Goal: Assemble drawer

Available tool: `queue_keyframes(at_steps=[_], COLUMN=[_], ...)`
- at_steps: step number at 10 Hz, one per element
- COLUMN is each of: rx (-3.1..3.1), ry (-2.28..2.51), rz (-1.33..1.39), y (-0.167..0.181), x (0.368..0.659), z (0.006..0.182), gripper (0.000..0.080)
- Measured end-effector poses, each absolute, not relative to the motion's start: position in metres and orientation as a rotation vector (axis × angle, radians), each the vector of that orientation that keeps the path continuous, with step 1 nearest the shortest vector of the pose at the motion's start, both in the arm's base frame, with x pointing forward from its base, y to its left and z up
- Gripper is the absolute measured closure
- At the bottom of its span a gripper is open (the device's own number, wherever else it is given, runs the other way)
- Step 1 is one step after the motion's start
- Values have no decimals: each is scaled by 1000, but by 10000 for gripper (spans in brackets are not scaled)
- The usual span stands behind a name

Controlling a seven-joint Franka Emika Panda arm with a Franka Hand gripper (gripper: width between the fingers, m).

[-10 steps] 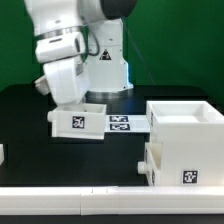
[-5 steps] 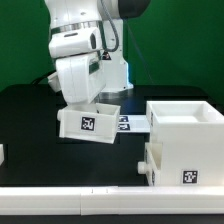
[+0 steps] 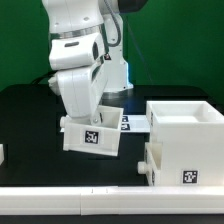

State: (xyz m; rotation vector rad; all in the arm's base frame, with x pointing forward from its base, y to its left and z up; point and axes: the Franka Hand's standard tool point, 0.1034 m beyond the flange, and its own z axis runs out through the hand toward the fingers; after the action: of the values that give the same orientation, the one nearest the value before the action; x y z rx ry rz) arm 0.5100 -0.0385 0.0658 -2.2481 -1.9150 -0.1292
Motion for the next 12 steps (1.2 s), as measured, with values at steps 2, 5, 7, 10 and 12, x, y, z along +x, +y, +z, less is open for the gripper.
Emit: queue_keyframes(at_steps=[2,5,7,10,12], rx=[-2243,-2129,-2151,-2100,-2094], ry=[-1935,-2036,-2007,-2093,-2099], rz=[-158,-225,-216,-268,-292], y=[-32,-37,-36,-38,-32], x=[522,543,541,547,552], z=[72,70,68,66,62], gripper=[762,762,762,762,762])
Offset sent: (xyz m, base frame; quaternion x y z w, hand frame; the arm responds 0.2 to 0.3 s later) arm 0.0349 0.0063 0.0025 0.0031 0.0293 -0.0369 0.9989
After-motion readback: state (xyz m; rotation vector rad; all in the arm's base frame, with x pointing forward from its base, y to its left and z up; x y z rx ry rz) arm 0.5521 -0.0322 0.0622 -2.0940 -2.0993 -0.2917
